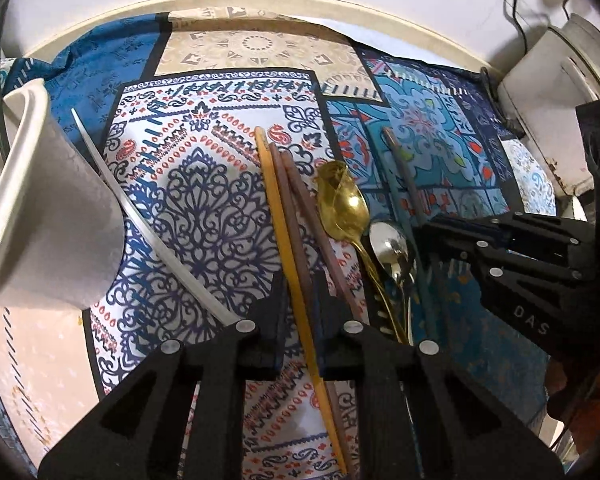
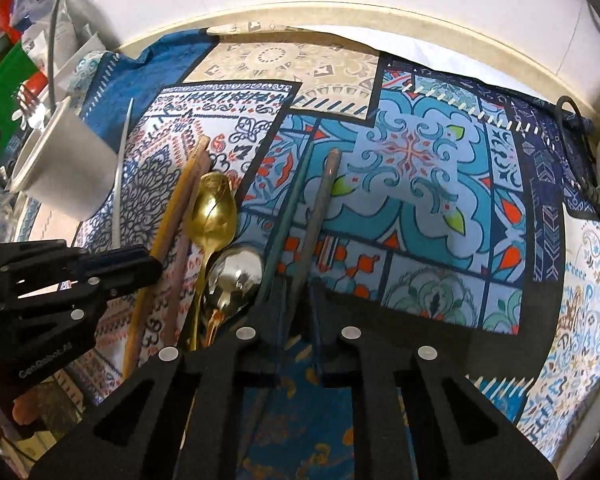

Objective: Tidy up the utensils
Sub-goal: 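Move both tools back over the utensil pile, then grasp a thin dark chopstick with the right tool and lift it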

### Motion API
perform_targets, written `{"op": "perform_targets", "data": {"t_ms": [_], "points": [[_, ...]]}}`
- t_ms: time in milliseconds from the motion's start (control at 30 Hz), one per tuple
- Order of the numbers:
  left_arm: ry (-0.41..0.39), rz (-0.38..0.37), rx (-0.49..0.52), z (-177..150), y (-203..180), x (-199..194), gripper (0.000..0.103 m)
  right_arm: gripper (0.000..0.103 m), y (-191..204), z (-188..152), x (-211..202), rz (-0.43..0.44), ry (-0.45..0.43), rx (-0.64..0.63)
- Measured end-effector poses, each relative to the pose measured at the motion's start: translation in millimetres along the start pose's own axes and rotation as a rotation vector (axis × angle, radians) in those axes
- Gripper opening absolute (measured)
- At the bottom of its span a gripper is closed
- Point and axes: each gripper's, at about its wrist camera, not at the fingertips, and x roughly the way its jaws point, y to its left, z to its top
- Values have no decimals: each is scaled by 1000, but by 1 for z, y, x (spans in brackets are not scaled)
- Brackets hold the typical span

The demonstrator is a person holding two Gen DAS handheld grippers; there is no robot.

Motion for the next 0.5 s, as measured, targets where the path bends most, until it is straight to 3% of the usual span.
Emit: {"op": "perform_targets", "data": {"t_ms": [500], "points": [[40,-25,-15,24,1,10,8,7,7,23,11,-19,-18,-35]]}}
